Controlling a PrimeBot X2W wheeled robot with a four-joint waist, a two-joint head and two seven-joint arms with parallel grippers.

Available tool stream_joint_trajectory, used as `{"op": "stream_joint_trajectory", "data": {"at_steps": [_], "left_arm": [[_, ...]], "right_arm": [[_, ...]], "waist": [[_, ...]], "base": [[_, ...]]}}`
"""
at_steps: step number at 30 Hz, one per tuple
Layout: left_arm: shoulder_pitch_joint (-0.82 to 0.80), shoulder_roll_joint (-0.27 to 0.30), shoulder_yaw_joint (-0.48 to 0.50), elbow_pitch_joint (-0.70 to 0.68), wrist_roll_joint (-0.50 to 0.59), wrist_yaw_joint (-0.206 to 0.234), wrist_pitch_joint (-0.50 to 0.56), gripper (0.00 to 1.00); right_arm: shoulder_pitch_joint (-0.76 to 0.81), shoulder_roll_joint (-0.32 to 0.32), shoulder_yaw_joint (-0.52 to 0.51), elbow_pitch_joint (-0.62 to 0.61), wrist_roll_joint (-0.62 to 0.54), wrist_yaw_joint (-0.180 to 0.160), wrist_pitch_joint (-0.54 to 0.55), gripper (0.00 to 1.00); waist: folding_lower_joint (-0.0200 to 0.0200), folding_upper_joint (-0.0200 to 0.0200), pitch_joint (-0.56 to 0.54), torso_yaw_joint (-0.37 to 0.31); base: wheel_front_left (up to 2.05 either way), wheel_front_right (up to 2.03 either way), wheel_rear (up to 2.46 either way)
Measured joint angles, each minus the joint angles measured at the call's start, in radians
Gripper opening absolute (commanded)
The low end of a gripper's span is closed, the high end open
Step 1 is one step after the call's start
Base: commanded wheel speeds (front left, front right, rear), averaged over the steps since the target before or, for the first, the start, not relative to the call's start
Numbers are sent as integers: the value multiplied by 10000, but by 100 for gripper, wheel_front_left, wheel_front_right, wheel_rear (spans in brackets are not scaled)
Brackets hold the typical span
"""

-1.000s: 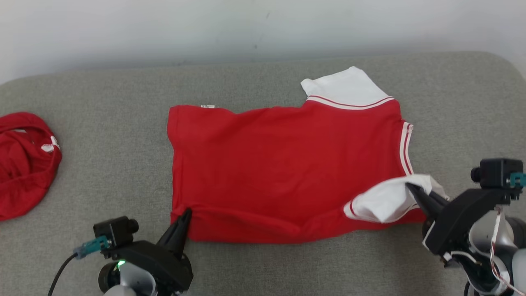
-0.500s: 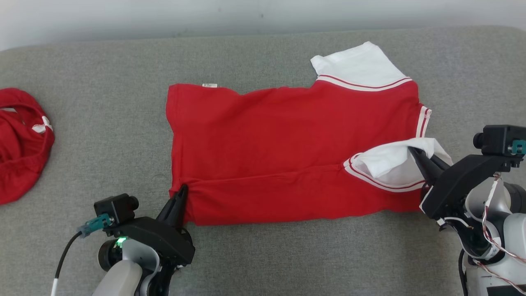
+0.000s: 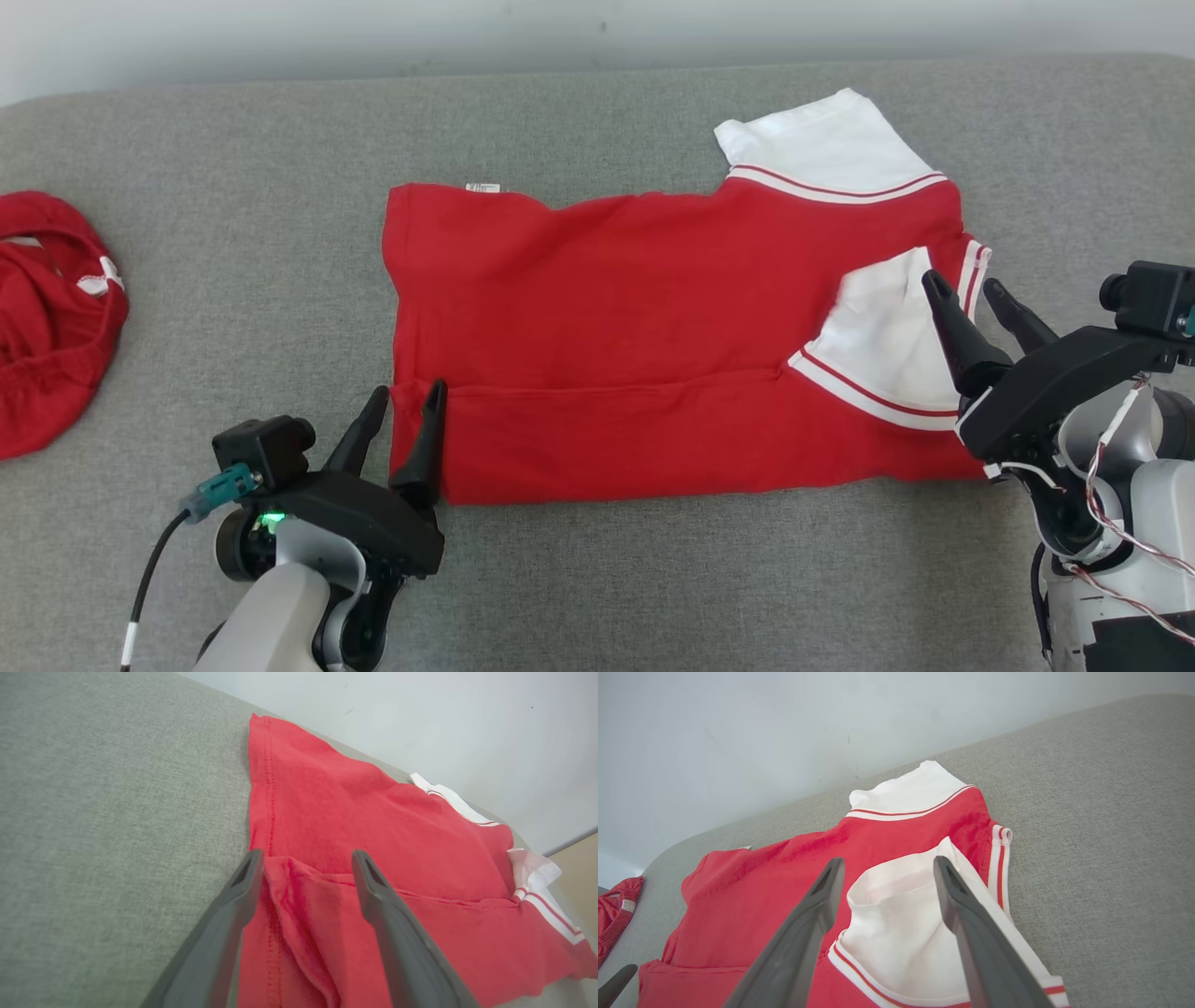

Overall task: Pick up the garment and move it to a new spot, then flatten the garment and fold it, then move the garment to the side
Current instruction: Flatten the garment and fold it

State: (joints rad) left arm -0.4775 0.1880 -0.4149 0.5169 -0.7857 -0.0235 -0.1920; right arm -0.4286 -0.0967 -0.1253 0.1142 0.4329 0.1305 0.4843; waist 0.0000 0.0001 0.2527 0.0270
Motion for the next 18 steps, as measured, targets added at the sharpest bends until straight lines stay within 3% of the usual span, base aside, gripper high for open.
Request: {"op": "stream_joint_trajectory", "data": {"at_steps": [6, 11, 18], "left_arm": [[414, 318, -299, -38, 500, 251, -109, 100], [839, 594, -625, -282, 1024, 748, -15, 100], [1117, 721, -863, -336, 1436, 1697, 374, 100]], "right_arm": [[439, -31, 33, -19, 73, 0, -194, 100], [1365, -284, -259, -291, -573, 0, 221, 100], [1883, -127, -792, -274, -1866, 0, 591, 100]], "waist": [[0, -1, -253, -80], [-1, -1, -394, -184], [-1, -1, -427, -437]], "base": [[0, 0, 0], [0, 0, 0], [0, 0, 0]]}}
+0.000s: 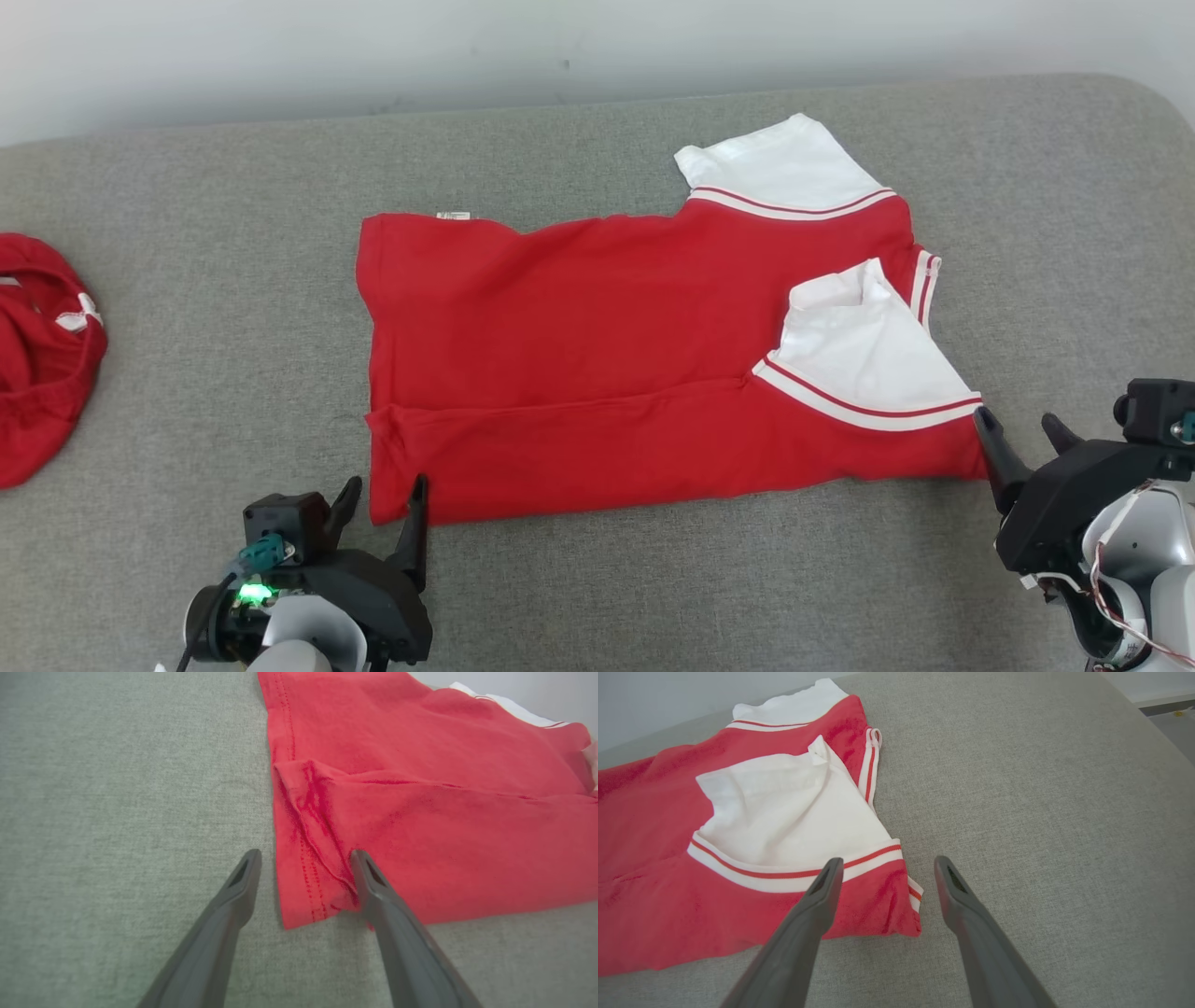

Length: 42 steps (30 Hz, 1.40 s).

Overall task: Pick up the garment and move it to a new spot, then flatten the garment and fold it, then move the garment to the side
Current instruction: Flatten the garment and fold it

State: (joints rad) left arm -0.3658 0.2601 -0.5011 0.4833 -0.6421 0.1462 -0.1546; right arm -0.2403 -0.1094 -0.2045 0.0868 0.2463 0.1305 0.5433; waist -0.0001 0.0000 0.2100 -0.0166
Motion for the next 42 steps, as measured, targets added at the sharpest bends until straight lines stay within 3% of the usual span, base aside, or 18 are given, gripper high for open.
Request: {"op": "stream_joint_trajectory", "data": {"at_steps": [7, 20, 21, 22, 23, 24, 30, 36, 42], "left_arm": [[-5, 8, -90, 102, 192, 464, 186, 100], [-234, 71, -318, 52, 263, 332, 316, 100], [-249, 77, -341, 58, 261, 295, 368, 100], [-268, 77, -349, 58, 249, 284, 431, 82], [-291, 77, -357, 65, 224, 255, 493, 33], [-314, 82, -362, 84, 186, 201, 527, 0], [-310, 84, -453, 207, 48, 17, 800, 0], [290, 288, -514, -96, -213, -67, 988, 0], [1218, 708, -591, -805, -268, 117, 1227, 0]], "right_arm": [[-71, 226, -217, 736, -545, 0, 251, 100], [-944, 307, -376, 2537, -639, 0, -121, 100], [-1022, 299, -384, 2638, -640, 0, -105, 83], [-1093, 288, -389, 2738, -635, 0, -69, 24], [-1126, 282, -368, 2786, -633, 0, -67, 0], [-1145, 276, -332, 2821, -606, 0, -56, 0], [-1019, 301, -372, 2729, -341, 0, -188, 0], [-128, 359, -552, 1885, 96, 0, -136, 0], [762, 430, -857, 1271, 178, 0, 163, 0]], "waist": [[0, 0, 134, -69], [-1, -1, 518, 107], [-1, -2, 549, 129], [-1, -2, 577, 152], [-1, -2, 601, 169], [-2, -2, 619, 183], [1, -1, 446, 189], [1, 0, -32, 174], [1, 0, -570, 108]], "base": [[0, 0, 0], [0, 0, 0], [0, 0, 0], [0, 0, 0], [0, 0, 0], [0, 0, 0], [0, 0, 0], [0, 0, 0], [0, 0, 0]]}}
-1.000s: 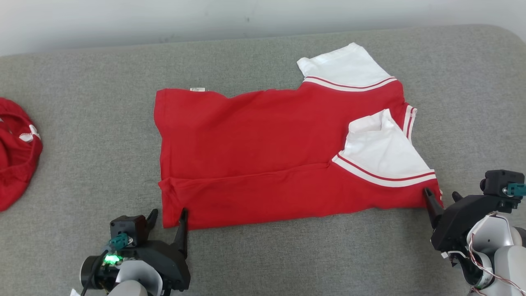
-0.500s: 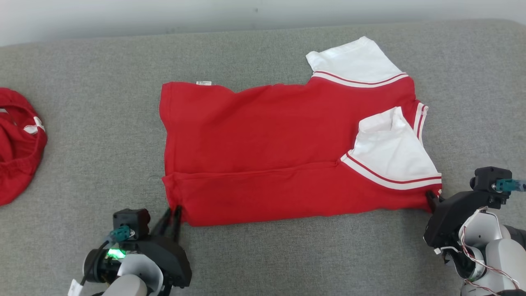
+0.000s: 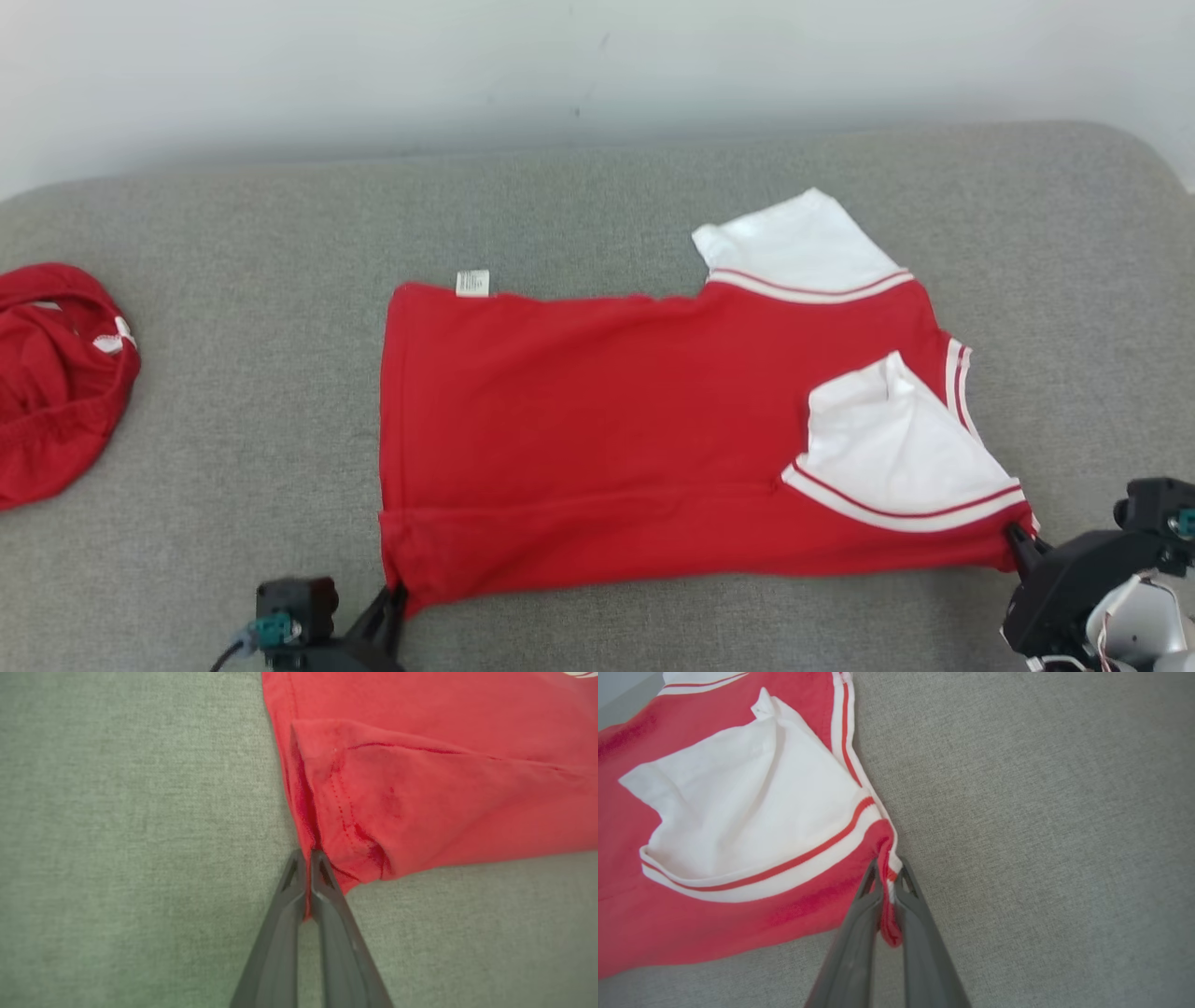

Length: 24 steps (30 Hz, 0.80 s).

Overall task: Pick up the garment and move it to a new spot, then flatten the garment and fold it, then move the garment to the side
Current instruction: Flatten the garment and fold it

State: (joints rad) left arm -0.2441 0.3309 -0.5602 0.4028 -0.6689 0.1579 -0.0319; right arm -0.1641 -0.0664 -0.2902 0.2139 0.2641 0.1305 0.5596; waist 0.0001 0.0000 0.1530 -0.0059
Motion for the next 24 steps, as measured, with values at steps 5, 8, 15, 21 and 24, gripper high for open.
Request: {"op": "stream_joint_trajectory", "data": {"at_steps": [5, 8, 15, 21, 24], "left_arm": [[772, 144, 42, -694, -182, 337, 144, 0], [1151, 205, 48, -1078, -238, 533, 244, 0], [1535, 299, 19, -1536, -288, 711, 347, 16], [1535, 370, 111, -1733, -253, 895, 86, 100], [1534, 414, 159, -1774, -253, 895, 40, 100]], "right_arm": [[573, 113, -224, -447, 92, 2, 119, 0], [877, 150, -297, -612, 190, 2, 167, 0], [1283, 169, -391, -550, 351, 0, 171, 0], [1303, 163, -370, -458, 420, 0, -69, 100], [1260, 161, -364, -466, 378, 0, -148, 100]], "waist": [[-1, 0, -358, -27], [-1, 0, -462, -23], [-1, 0, -531, 42], [-1, 0, -596, 37], [-1, 0, -600, 35]], "base": [[0, 0, 0], [0, 0, 0], [0, 0, 0], [0, 0, 0], [0, 0, 0]]}}
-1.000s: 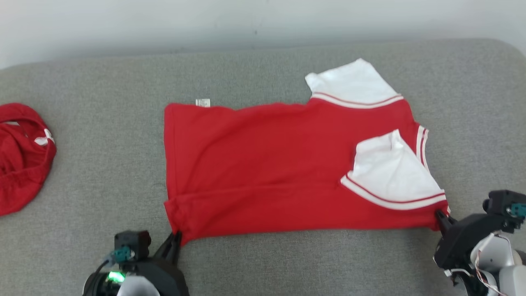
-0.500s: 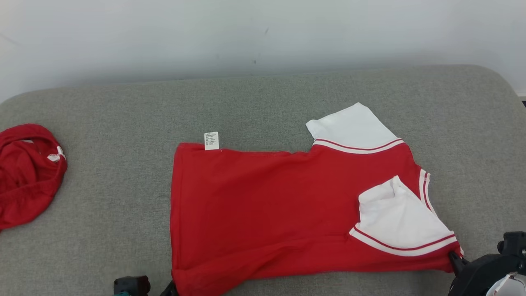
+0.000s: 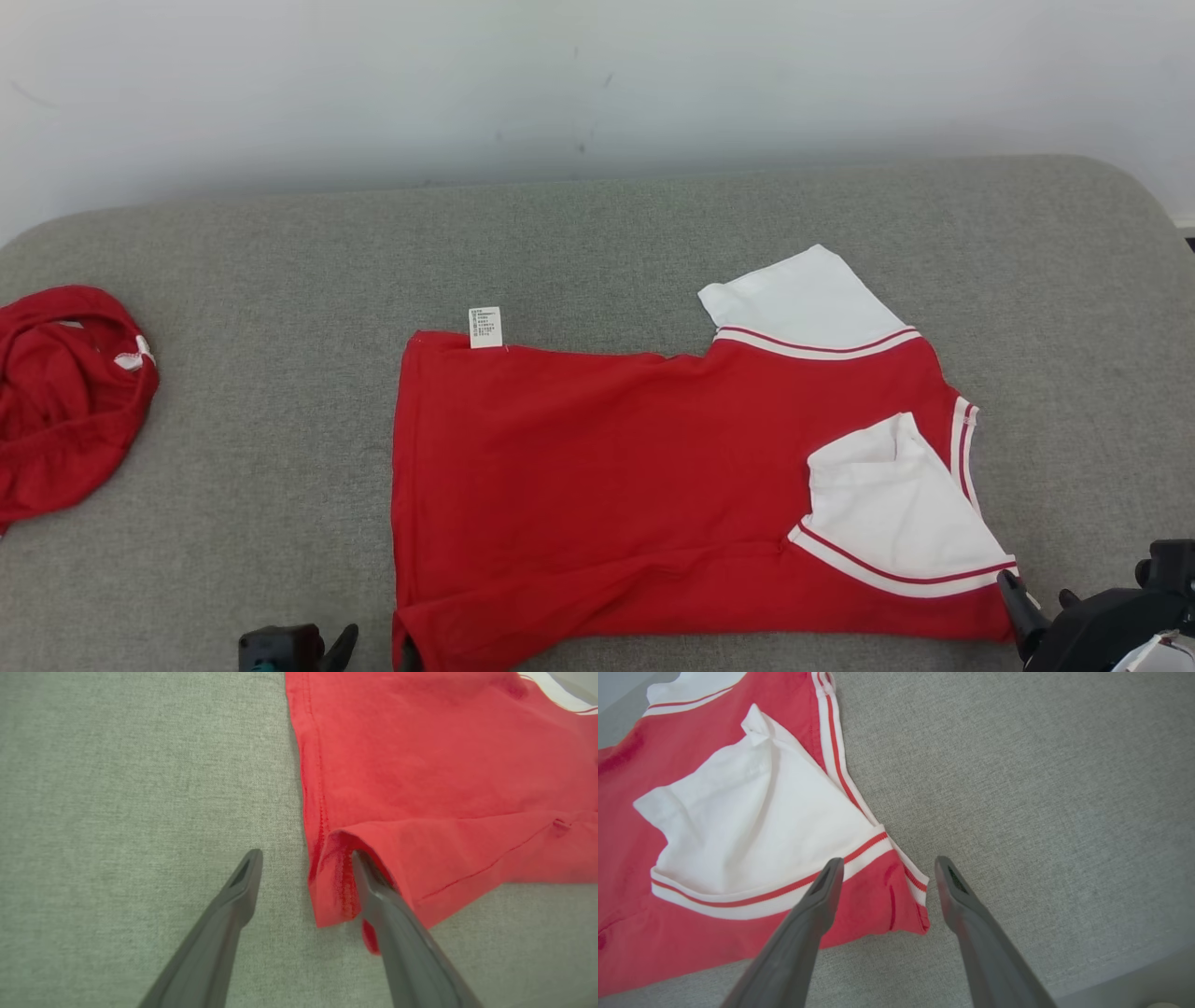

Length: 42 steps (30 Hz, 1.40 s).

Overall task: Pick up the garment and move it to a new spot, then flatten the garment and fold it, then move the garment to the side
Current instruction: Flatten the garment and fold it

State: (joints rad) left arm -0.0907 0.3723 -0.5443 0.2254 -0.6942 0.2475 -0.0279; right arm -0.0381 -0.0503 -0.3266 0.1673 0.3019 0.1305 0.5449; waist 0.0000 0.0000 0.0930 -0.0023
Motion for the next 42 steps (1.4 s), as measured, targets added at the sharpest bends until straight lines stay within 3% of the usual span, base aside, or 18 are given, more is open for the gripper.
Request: {"op": "stream_joint_trajectory", "data": {"at_steps": [10, 15, 20, 23, 29, 35, 42], "left_arm": [[210, 132, 244, -81, -134, 150, -311, 100], [411, 144, 372, -228, -134, 176, -761, 100], [798, 84, 755, -462, -125, 226, -1845, 100], [1024, -38, 1072, -644, -109, 48, -2201, 100], [1499, -453, 1662, -848, 407, -732, -2334, 100], [1938, -945, 1802, -399, 949, -1613, -2349, 100], [1992, -1507, 1446, 614, 1266, -2226, -2349, 100]], "right_arm": [[-21, 0, -270, -439, -614, 0, -387, 100], [30, 2, -242, -803, -905, 0, -1091, 100], [561, -4, 178, -1634, -1365, 0, -2621, 100], [897, 6, 541, -1841, -1367, 0, -3348, 100], [1308, 6, 1174, -1699, -1417, 0, -4372, 100], [1586, 4, 1856, -1496, -1333, 0, -4893, 100], [1804, 4, 2165, -1289, -1160, 0, -4934, 100]], "waist": [[0, 0, -174, 76], [0, 0, -357, 114], [0, 0, -723, 188], [0, 0, -909, 219], [0, 0, -1128, 233], [0, 0, -1236, 170], [0, 1, -1247, 89]], "base": [[0, 0, 0], [0, 0, 0], [0, 0, 0], [0, 0, 0], [0, 0, 0], [0, 0, 0], [0, 0, 0]]}}
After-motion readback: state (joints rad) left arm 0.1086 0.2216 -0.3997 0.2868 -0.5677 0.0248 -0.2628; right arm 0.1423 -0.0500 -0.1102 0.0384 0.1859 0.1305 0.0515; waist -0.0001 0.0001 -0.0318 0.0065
